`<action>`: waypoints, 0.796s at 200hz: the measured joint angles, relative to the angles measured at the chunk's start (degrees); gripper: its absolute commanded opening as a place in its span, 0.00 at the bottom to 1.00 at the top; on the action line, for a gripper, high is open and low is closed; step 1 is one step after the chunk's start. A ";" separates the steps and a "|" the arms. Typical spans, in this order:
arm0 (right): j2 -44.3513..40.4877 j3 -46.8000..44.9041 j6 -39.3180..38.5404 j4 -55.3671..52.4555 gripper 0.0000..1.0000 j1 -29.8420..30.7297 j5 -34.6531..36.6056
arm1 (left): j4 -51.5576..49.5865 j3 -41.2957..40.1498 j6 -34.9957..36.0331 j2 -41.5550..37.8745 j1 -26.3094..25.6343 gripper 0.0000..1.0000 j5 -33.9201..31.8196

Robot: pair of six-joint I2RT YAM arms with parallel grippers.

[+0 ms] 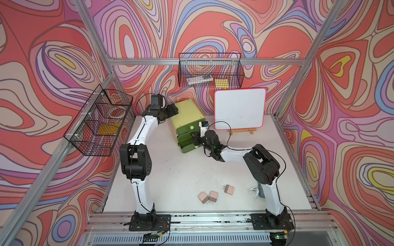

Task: Place the plugs into the drawer by color
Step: Close the drawer in the storage box.

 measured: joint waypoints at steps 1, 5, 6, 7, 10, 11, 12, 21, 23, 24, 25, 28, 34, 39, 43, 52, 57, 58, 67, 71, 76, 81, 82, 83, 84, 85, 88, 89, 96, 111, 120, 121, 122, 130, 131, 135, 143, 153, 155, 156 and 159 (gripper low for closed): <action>0.02 0.04 0.00 0.00 0.24 0.00 0.00 | 0.00 0.00 0.00 0.00 0.00 0.86 0.02; 0.31 0.33 0.04 0.09 0.25 -0.02 -0.02 | 0.00 0.00 0.00 0.00 0.00 0.86 0.02; 0.35 0.37 0.02 0.11 0.25 -0.02 -0.02 | 0.00 0.00 0.00 0.00 0.00 0.86 0.02; 0.39 0.46 0.00 0.17 0.25 -0.02 -0.02 | 0.00 0.00 0.00 0.00 0.00 0.86 0.02; 0.57 0.66 0.09 0.22 0.26 -0.04 -0.04 | 0.02 0.00 0.00 0.00 0.00 0.86 0.00; 0.61 0.70 0.13 0.24 0.26 -0.04 -0.04 | 0.02 0.00 0.00 0.00 0.00 0.86 0.00; 0.68 0.81 0.09 0.24 0.27 -0.04 -0.04 | 0.00 0.00 0.00 0.00 0.00 0.86 0.02; 1.03 1.27 0.02 0.28 0.31 -0.04 -0.13 | 0.00 0.00 0.02 0.00 0.00 0.86 0.00; 1.03 1.31 0.04 0.28 0.32 -0.04 -0.20 | 0.00 0.00 0.02 0.00 0.00 0.86 0.02; 1.03 1.33 0.09 0.28 0.32 -0.04 -0.20 | 0.00 0.00 0.02 0.00 0.00 0.86 0.00; 1.05 1.36 0.09 0.28 0.33 -0.04 -0.22 | 0.00 0.00 0.02 0.00 0.00 0.86 0.02; 1.05 1.38 -0.13 0.26 0.34 -0.04 -0.37 | 0.00 0.00 0.02 0.00 0.00 0.86 0.00; 1.03 1.38 -0.35 0.22 0.36 -0.04 -0.72 | 0.00 0.00 0.02 0.00 0.00 0.86 0.02; 0.96 1.38 -0.50 0.09 0.38 -0.04 -0.96 | 0.00 0.00 0.02 0.00 0.00 0.86 0.02; 0.83 1.36 -0.90 -0.13 0.39 -0.04 -1.22 | -0.02 0.00 0.02 0.00 0.00 0.86 0.02; 0.28 1.18 -1.49 -1.11 0.44 -0.07 -1.70 | -0.02 0.00 0.02 0.00 -0.02 0.86 0.02; -0.42 0.74 -2.14 -1.88 0.47 -0.07 -2.14 | 0.00 0.00 0.00 0.00 -0.02 0.86 0.00; -0.52 0.66 -2.14 -2.01 0.47 -0.09 -2.16 | 0.00 0.00 0.02 0.00 -0.02 0.86 0.00; -2.14 -0.68 -3.48 -3.80 0.51 -0.09 -3.26 | 0.00 0.00 0.02 0.00 -0.02 0.86 0.00; -3.13 -1.38 -4.22 -4.96 0.53 -0.09 -3.89 | 0.02 0.00 0.02 0.00 0.00 0.86 0.00; -4.15 -1.97 -5.33 -6.45 0.56 -0.07 -4.81 | 0.00 0.00 0.02 0.00 0.00 0.86 0.02; -5.03 -2.23 -6.36 -8.07 0.57 -0.07 -5.55 | 0.00 0.00 0.00 0.00 -0.02 0.86 0.02; -5.31 -2.27 -6.78 -8.59 0.57 -0.07 -5.79 | 0.00 0.00 0.02 0.00 -0.02 0.86 0.02; -5.46 -2.29 -7.06 -8.90 0.57 -0.07 -5.90 | 0.00 0.00 0.02 0.00 -0.02 0.86 0.02; -5.70 -2.32 -7.37 -9.42 0.57 -0.07 -6.10 | 0.00 0.00 0.02 0.00 -0.02 0.86 0.02; -5.84 -2.32 -7.54 -9.68 0.58 -0.07 -6.25 | 0.00 0.00 0.02 0.00 -0.02 0.86 0.02; -6.36 -2.32 -8.50 -10.78 0.58 -0.07 -6.88 | 0.02 0.00 0.02 0.00 -0.02 0.86 0.02; -6.49 -2.32 -8.83 -11.06 0.59 -0.07 -6.99 | 0.00 0.00 0.02 0.00 -0.02 0.86 0.02; -7.65 -2.25 -11.63 -13.79 0.60 -0.07 -8.31 | 0.00 0.00 0.02 0.00 -0.02 0.86 0.02; -9.25 -1.18 -18.36 -19.91 0.62 -0.09 -11.10 | 0.00 0.00 0.02 0.00 -0.02 0.86 0.02; -9.64 -0.48 -23.37 -23.21 0.62 -0.11 -12.98 | 0.00 0.00 0.02 0.00 -0.02 0.86 0.00; -9.66 -0.46 -23.80 -23.45 0.62 -0.11 -13.14 | 0.00 0.00 0.00 0.00 -0.02 0.86 0.02; -9.68 -0.44 -24.35 -23.69 0.63 -0.13 -13.27 | 0.00 0.00 0.02 0.00 -0.02 0.86 0.02; -9.88 -0.35 -29.00 -26.08 0.64 -0.17 -14.64 | 0.00 0.00 0.02 0.00 -0.02 0.86 0.02; -9.90 -0.35 -29.97 -26.56 0.64 -0.20 -14.86 | 0.00 0.00 0.00 0.00 -0.02 0.86 0.02; -9.90 -0.37 -32.28 -27.69 0.65 -0.20 -15.50 | 0.00 0.00 0.02 0.00 -0.02 0.86 0.02; -9.92 -0.61 -37.92 -29.94 0.67 -0.24 -16.70 | 0.00 0.00 0.02 0.00 -0.02 0.86 0.00; -10.08 -1.40 -44.59 -31.98 0.69 -0.24 -17.92 | 0.00 0.00 0.02 0.00 -0.02 0.86 0.00; -10.10 -1.68 -46.12 -32.37 0.70 -0.24 -18.21 | 0.00 0.00 0.02 0.00 -0.02 0.86 0.00; -10.14 -1.79 -46.66 -32.48 0.70 -0.24 -18.27 | 0.00 0.00 0.02 0.00 -0.02 0.86 0.00; -10.25 -2.21 -48.52 -32.92 0.72 -0.26 -18.62 | 0.00 0.00 0.02 0.00 -0.02 0.86 0.00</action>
